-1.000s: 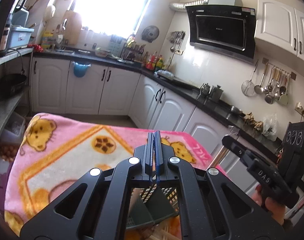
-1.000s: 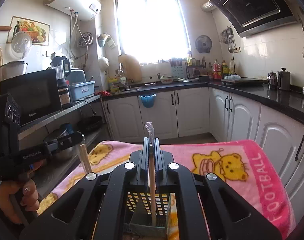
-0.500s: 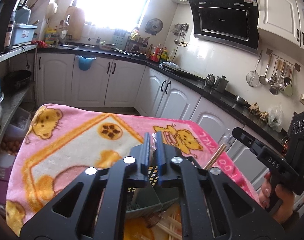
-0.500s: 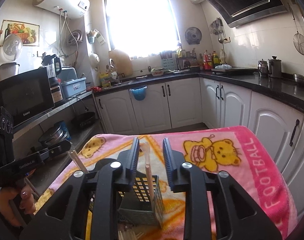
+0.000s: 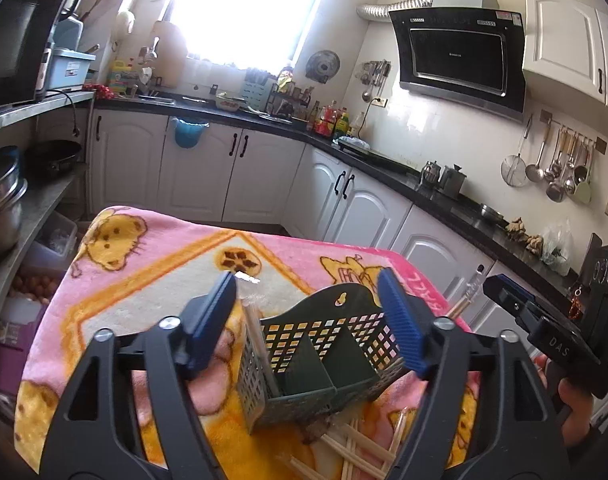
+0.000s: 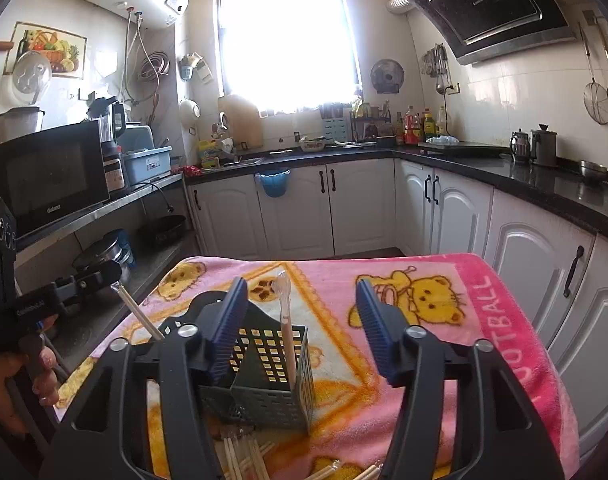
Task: Organize utensils
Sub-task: 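Lower the chopsticks into the caddy and open both grippers, then withdraw both grippers from the caddy back toward the chopstick pile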
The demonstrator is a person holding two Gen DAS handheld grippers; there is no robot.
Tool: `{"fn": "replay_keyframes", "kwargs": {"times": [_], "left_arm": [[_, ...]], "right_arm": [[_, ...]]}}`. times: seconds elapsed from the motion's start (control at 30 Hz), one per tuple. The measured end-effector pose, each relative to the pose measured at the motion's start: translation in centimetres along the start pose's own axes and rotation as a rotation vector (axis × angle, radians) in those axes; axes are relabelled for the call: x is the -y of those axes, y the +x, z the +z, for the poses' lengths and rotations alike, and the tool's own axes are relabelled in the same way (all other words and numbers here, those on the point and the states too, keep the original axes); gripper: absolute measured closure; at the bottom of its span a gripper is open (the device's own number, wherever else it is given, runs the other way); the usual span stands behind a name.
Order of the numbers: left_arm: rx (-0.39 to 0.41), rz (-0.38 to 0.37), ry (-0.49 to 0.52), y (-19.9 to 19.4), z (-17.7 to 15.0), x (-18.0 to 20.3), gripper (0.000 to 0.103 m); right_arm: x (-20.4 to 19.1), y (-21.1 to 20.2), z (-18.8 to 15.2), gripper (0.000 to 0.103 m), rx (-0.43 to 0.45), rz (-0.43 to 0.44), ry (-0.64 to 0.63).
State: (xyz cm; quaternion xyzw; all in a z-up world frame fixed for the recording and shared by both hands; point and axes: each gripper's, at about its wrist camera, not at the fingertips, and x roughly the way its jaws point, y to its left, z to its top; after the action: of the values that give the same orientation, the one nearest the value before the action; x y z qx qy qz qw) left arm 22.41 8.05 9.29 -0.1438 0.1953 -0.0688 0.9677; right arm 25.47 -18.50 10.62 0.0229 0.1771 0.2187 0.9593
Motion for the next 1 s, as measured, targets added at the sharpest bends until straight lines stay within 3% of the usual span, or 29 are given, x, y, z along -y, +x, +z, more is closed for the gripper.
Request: {"fn": "replay_keyframes", "kwargs": {"times": [0.13, 0.3, 1.0], "left_arm": [[0.024, 0.013, -0.019, -1.0, -0.2, -0.4, 0.018], [0.033, 0.014, -0.032, -2.0, -0.4, -0.7, 0.011], [0.011, 0.045, -0.067, -4.8, -3.7, -1.5, 0.011]], "right_arm": [[-0.2, -0.8, -0.2, 0.040, 0.005, -0.001, -0.009], [-0.4, -1.8, -0.6, 0.035, 0.010, -0.002, -0.027], [-1.3, -5.6, -3.6, 0.029, -0.009, 0.022, -0.045]]}}
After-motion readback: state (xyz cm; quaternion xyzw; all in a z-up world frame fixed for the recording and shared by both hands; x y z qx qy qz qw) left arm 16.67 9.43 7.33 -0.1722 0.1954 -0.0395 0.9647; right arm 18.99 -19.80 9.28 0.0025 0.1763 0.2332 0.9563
